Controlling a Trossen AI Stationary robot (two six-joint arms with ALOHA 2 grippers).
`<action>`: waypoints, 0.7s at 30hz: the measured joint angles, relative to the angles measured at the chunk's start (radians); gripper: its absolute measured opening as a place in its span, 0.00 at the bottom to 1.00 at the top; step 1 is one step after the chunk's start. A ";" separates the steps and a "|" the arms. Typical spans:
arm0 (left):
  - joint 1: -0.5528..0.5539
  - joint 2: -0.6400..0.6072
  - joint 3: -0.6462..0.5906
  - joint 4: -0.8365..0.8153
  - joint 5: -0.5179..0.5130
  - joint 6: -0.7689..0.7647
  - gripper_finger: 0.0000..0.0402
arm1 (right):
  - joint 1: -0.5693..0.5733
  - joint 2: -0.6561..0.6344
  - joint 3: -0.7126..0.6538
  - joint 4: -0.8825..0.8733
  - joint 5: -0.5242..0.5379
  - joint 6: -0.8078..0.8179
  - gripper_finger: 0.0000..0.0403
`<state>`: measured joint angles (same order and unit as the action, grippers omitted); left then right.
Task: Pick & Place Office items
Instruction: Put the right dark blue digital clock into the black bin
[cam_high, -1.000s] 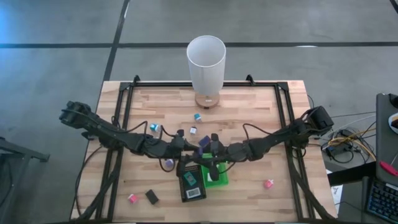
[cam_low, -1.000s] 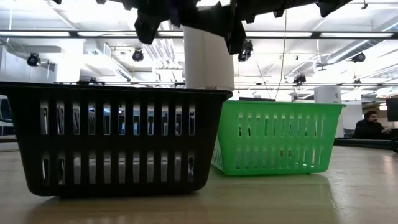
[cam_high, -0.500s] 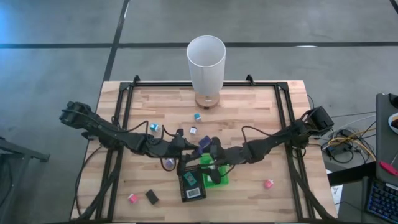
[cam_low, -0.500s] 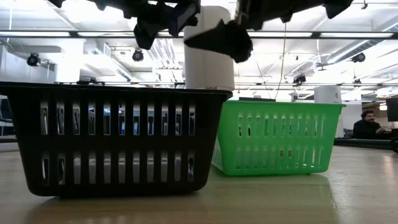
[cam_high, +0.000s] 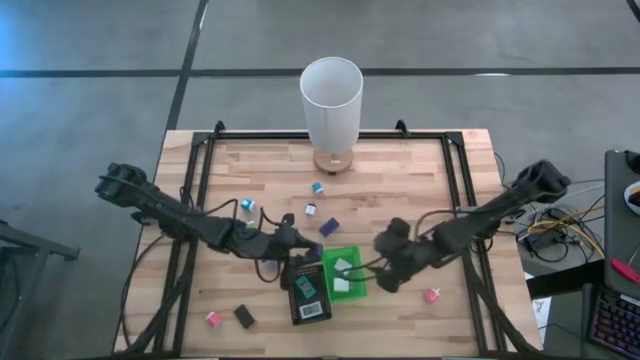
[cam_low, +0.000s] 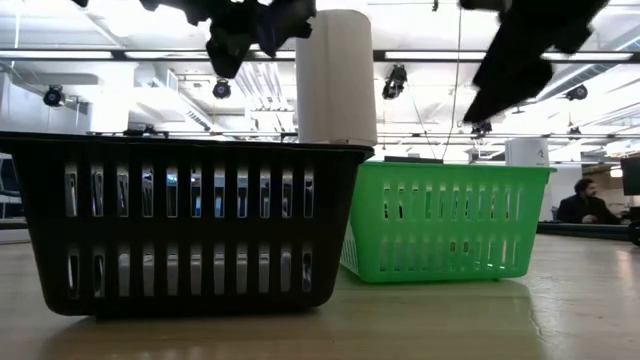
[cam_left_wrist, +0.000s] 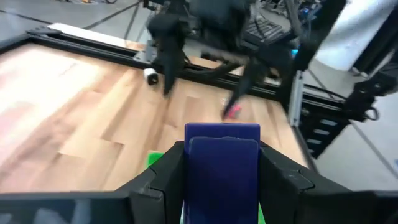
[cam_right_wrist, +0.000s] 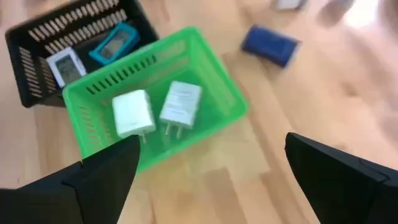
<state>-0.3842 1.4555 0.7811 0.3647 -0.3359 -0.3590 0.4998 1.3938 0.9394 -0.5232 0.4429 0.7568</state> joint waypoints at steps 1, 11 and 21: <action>-0.010 0.000 0.000 0.001 0.000 -0.011 0.37 | 0.020 -0.024 0.000 -0.014 0.031 0.007 0.97; -0.124 0.001 0.000 0.001 -0.032 -0.138 0.37 | 0.173 -0.206 -0.008 -0.070 0.371 -0.024 0.97; -0.168 0.145 0.000 0.031 -0.084 -0.304 0.37 | 0.196 -0.216 -0.011 -0.077 0.398 -0.026 0.97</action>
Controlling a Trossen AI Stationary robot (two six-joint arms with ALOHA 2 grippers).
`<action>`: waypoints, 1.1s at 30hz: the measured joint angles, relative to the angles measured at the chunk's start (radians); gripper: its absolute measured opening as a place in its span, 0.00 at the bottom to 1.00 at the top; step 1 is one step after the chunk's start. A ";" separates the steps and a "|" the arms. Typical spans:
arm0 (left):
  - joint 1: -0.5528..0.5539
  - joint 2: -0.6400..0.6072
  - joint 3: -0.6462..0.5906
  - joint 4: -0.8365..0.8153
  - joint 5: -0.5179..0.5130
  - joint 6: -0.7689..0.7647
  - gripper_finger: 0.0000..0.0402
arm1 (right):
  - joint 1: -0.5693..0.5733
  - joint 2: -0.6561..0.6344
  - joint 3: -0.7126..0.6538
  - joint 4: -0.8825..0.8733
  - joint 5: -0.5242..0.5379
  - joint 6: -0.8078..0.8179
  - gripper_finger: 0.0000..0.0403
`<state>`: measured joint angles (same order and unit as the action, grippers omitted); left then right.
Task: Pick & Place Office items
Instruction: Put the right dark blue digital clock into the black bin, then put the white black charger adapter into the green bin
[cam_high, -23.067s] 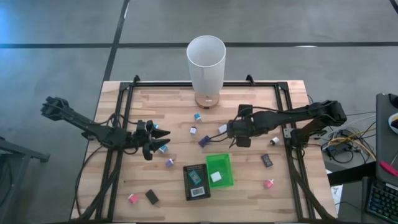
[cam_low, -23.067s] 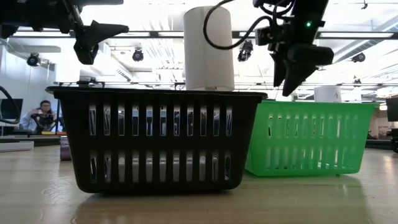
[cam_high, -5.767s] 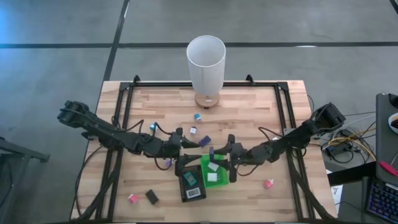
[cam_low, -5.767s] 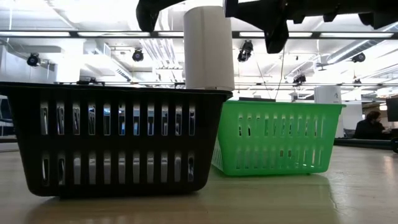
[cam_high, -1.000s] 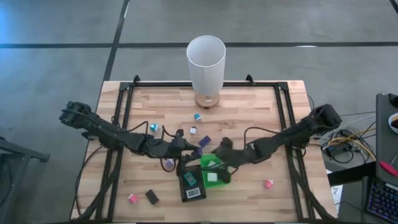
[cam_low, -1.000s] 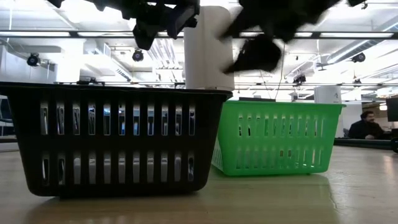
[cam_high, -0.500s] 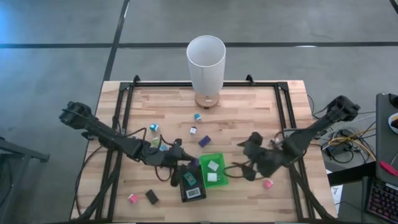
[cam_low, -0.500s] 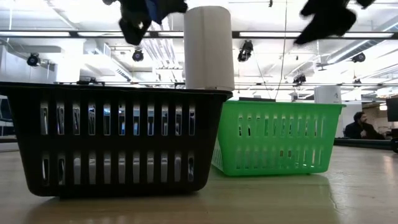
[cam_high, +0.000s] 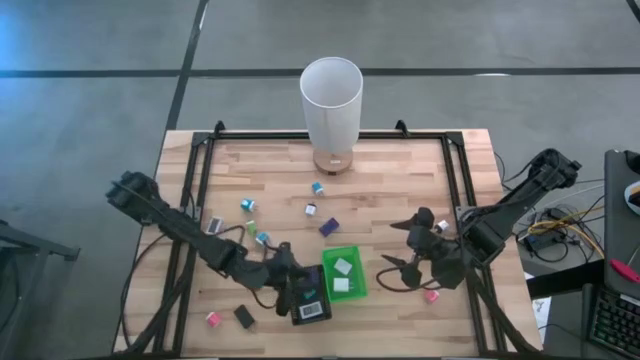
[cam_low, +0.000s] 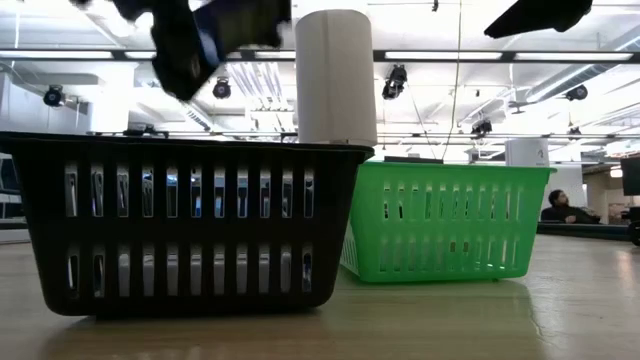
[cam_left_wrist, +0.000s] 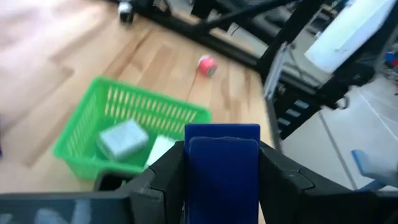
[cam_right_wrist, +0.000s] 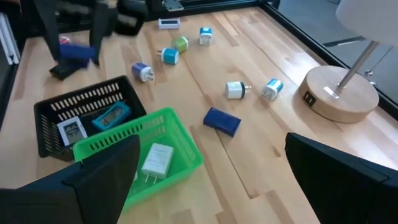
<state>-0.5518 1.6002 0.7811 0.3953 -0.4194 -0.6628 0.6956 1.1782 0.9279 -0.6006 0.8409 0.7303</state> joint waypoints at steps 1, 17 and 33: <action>0.000 0.028 0.000 0.017 0.000 -0.011 0.37 | 0.000 0.000 0.000 0.000 0.000 0.000 0.97; -0.001 0.143 -0.001 0.107 0.079 -0.078 0.37 | 0.000 0.000 0.000 0.003 0.000 0.003 0.97; -0.001 0.140 -0.001 0.083 0.137 -0.130 0.90 | 0.000 0.001 -0.001 0.004 -0.001 0.024 0.97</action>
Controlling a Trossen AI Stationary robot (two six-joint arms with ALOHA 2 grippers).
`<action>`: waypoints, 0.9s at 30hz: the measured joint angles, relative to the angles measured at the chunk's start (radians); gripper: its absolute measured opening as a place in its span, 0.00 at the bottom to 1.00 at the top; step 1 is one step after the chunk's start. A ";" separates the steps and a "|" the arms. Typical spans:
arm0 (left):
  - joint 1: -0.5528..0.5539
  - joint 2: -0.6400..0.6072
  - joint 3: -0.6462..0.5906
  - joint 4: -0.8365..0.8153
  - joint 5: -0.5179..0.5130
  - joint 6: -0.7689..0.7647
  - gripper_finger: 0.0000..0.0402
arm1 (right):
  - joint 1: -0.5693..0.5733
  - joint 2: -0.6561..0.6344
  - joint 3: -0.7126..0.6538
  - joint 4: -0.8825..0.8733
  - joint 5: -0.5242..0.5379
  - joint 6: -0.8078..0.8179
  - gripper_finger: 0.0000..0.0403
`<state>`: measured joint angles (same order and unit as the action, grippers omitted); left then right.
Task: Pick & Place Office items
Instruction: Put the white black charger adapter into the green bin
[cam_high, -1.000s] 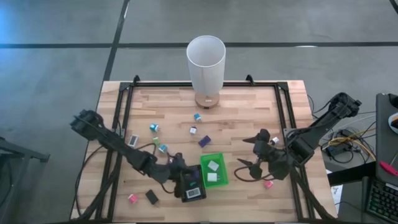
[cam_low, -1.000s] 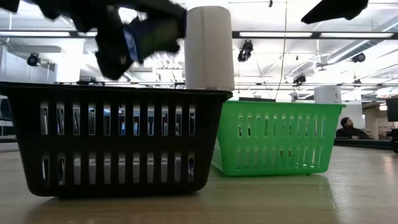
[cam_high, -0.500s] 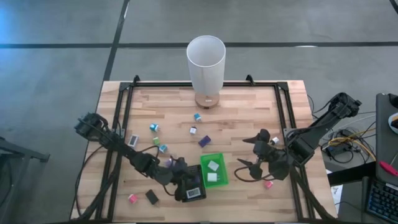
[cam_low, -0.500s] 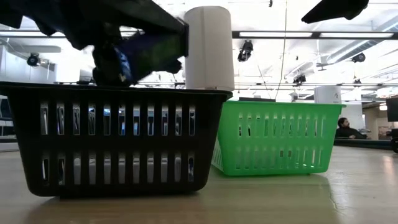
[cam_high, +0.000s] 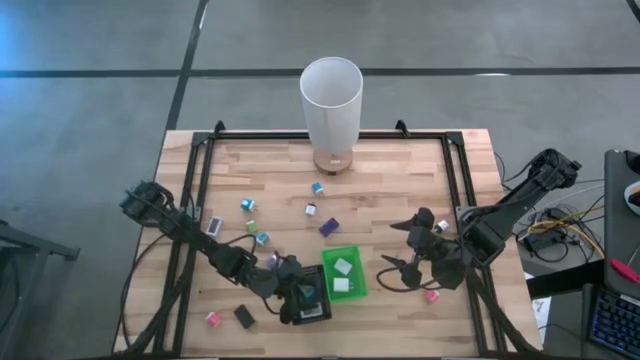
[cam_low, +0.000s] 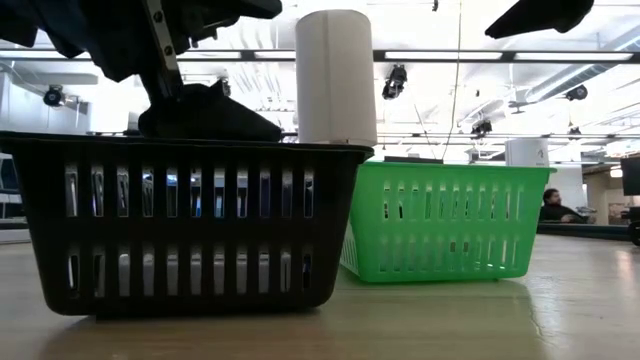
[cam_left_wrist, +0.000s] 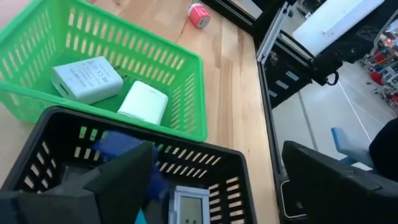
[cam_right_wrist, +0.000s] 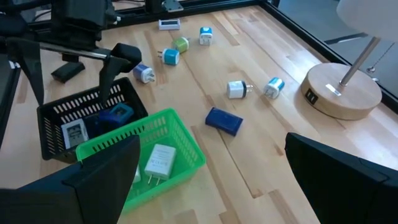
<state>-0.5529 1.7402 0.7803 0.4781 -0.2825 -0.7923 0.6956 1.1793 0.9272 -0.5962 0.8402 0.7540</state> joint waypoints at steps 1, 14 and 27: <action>0.002 -0.002 0.000 -0.001 0.001 0.008 0.89 | 0.000 0.000 0.000 0.000 0.000 0.002 0.97; 0.121 -0.345 0.000 -0.292 0.122 0.213 0.88 | -0.003 0.016 -0.043 0.008 -0.001 0.042 0.97; 0.143 -0.523 0.000 -0.268 -0.322 0.567 0.88 | -0.012 0.013 -0.049 0.009 0.430 -0.135 0.97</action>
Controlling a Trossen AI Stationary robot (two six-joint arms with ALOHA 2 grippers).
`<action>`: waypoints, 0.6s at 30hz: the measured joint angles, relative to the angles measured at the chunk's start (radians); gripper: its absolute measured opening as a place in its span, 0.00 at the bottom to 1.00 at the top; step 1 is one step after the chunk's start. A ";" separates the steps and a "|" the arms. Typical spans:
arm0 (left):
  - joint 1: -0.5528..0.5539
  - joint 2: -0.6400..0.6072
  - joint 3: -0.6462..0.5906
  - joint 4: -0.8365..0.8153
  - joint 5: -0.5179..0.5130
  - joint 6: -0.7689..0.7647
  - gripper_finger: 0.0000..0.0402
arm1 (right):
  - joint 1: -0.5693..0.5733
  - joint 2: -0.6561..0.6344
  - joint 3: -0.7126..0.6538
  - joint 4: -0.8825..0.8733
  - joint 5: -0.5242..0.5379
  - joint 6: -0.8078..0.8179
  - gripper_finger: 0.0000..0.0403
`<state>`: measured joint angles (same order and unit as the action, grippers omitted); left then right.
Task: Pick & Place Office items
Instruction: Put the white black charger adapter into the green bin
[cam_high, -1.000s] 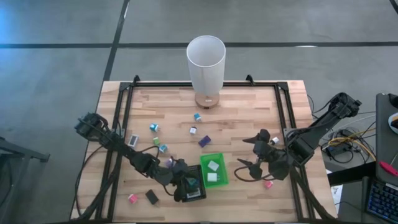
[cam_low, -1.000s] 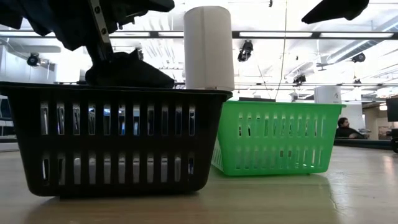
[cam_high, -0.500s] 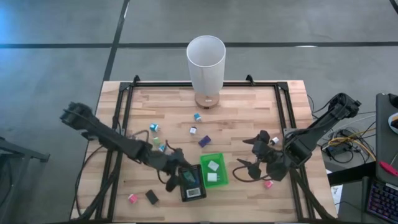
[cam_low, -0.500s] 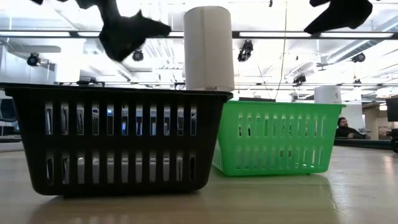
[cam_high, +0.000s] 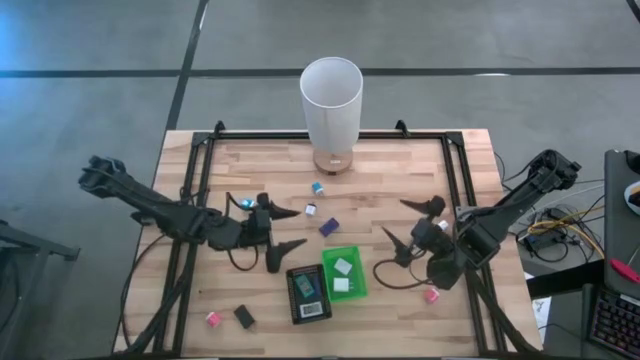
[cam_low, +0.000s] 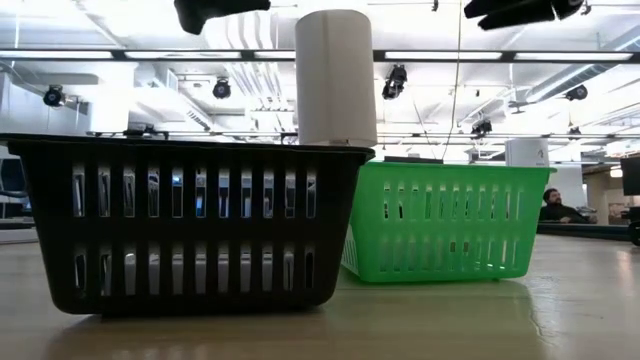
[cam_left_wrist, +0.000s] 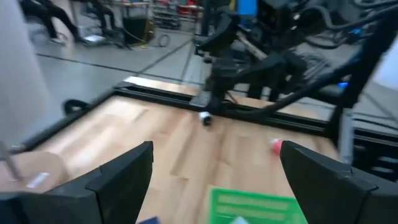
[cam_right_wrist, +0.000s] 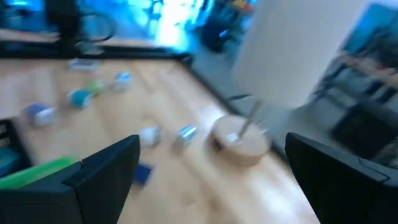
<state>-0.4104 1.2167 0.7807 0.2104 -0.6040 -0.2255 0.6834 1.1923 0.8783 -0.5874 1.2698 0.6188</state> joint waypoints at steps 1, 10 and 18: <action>0.003 0.002 0.000 0.000 -0.011 0.010 0.88 | -0.002 0.000 0.000 0.000 0.023 -0.004 0.97; 0.077 0.015 0.000 0.010 -0.073 0.124 0.88 | -0.011 -0.001 -0.035 -0.002 0.303 0.020 0.97; 0.107 0.026 0.000 -0.047 -0.114 -0.061 0.88 | -0.106 -0.008 -0.011 0.020 0.061 -0.055 0.97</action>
<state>-0.3033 1.2427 0.7803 0.1631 -0.7184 -0.2870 0.5775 1.1847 0.8677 -0.5678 1.3308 0.5642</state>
